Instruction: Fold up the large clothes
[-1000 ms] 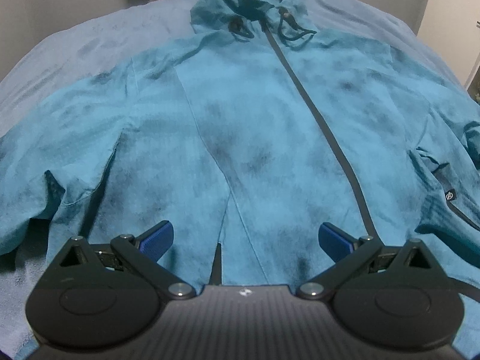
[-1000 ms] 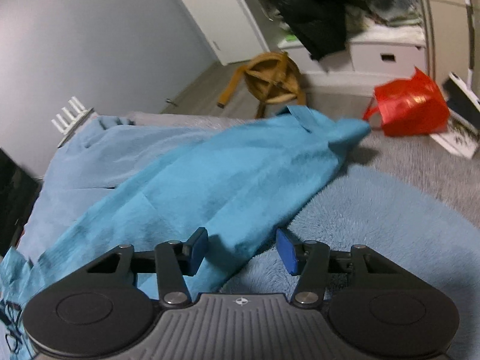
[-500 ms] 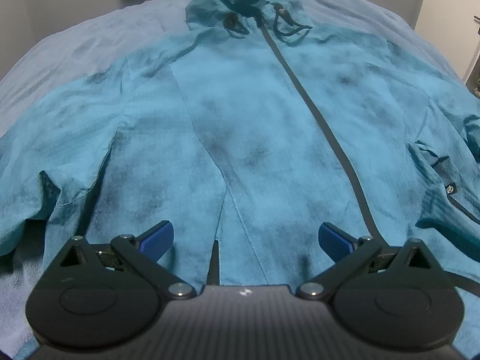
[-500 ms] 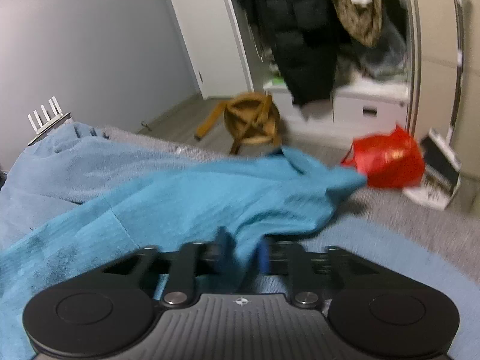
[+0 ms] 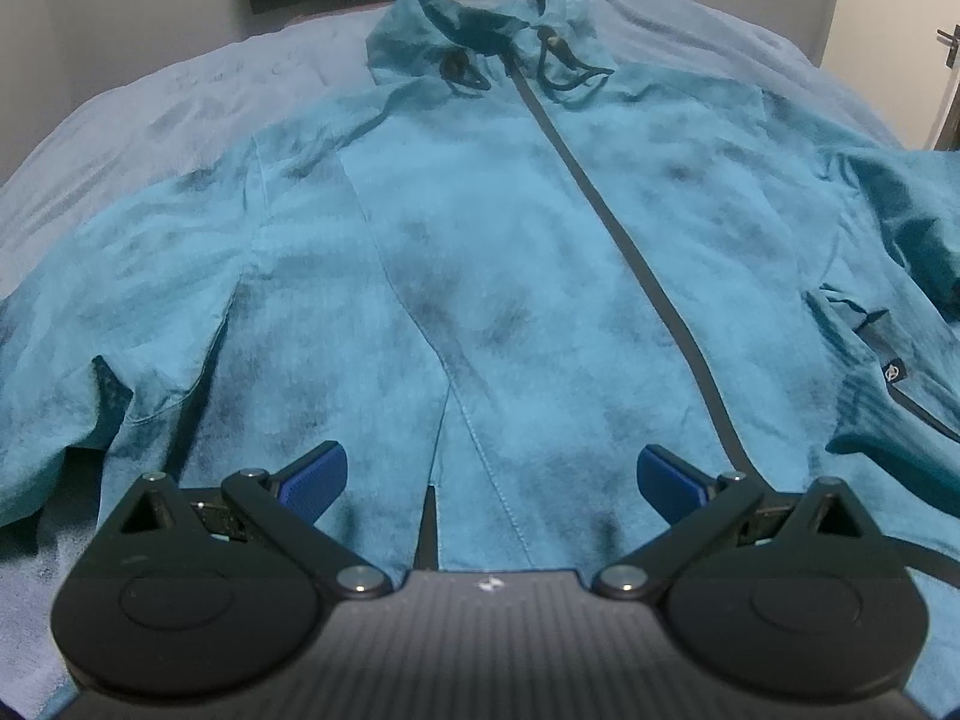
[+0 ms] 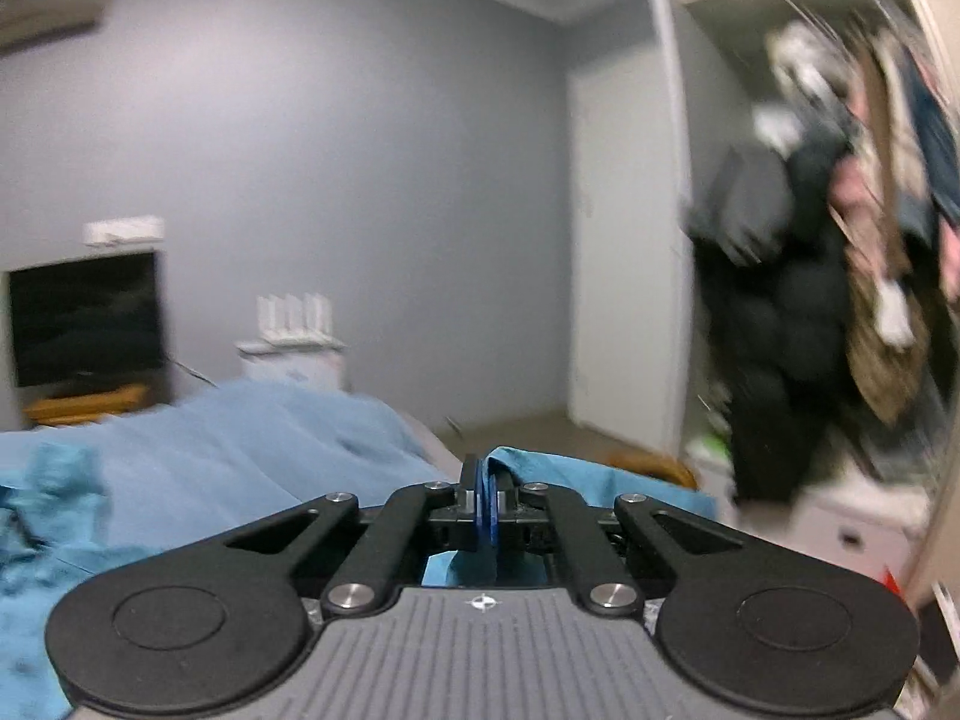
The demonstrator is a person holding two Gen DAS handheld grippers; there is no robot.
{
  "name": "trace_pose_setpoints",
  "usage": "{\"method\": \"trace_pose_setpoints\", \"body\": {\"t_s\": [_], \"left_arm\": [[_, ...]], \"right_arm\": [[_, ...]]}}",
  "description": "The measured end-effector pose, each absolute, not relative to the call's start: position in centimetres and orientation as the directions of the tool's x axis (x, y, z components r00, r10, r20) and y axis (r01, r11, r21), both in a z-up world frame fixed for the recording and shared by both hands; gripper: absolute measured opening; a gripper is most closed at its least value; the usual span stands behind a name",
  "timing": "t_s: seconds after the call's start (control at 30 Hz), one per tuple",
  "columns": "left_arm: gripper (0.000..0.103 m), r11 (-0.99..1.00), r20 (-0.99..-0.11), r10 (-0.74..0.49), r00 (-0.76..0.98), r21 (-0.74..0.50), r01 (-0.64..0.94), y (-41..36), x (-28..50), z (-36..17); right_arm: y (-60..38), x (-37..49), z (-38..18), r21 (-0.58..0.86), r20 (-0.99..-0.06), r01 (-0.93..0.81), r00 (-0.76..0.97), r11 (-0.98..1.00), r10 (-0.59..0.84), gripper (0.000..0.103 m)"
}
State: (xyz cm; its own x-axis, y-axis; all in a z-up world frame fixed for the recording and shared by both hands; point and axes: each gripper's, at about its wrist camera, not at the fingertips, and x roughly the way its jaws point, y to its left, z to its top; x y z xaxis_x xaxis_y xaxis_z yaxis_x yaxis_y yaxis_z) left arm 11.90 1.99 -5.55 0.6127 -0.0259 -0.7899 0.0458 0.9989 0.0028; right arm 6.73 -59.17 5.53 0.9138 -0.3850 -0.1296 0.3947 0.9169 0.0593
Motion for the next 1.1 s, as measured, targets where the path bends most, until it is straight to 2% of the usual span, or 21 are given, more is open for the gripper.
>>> {"method": "trace_pose_setpoints", "body": {"t_s": [0.2,0.43,0.53,0.67,0.9,1.0,1.07,1.1], "left_arm": [[0.103,0.999,-0.776,-0.031,0.630,-0.003,0.045,2.2,11.6,-5.2],[0.103,1.000,-0.754,-0.027,0.657,-0.021,0.017,3.2,11.7,-4.4],[0.103,1.000,-0.736,-0.012,0.677,-0.025,-0.009,4.1,11.7,-3.8],[0.103,0.998,-0.717,0.002,0.697,-0.047,-0.051,5.6,11.8,-2.9],[0.103,0.985,-0.702,0.022,0.712,-0.106,-0.135,8.6,12.3,-2.3],[0.103,0.983,-0.709,0.023,0.705,-0.113,-0.146,8.8,12.5,-2.5],[0.103,0.983,-0.714,0.023,0.700,-0.110,-0.145,8.7,12.5,-2.7],[0.103,0.984,-0.715,0.024,0.699,-0.106,-0.143,8.6,12.6,-2.7]], "right_arm": [[-51.7,6.6,10.4,0.026,-0.038,0.196,0.980,0.980,-0.195,0.003],[-42.2,7.3,12.5,0.040,-0.035,-0.039,0.999,0.998,0.040,0.003],[-37.9,7.7,11.7,0.053,-0.072,-0.140,0.987,0.989,0.143,0.003],[-32.7,8.2,7.8,0.052,-0.177,-0.251,0.950,0.967,0.256,0.003],[-26.7,7.4,-0.2,-0.011,-0.402,-0.373,0.851,0.928,0.337,0.004],[-26.2,5.5,-1.9,0.033,-0.443,-0.379,0.824,0.925,0.353,0.005],[-27.5,5.3,-2.0,0.090,-0.443,-0.365,0.819,0.927,0.365,0.014],[-27.9,5.8,-1.8,0.112,-0.442,-0.350,0.821,0.930,0.362,0.028]]}}
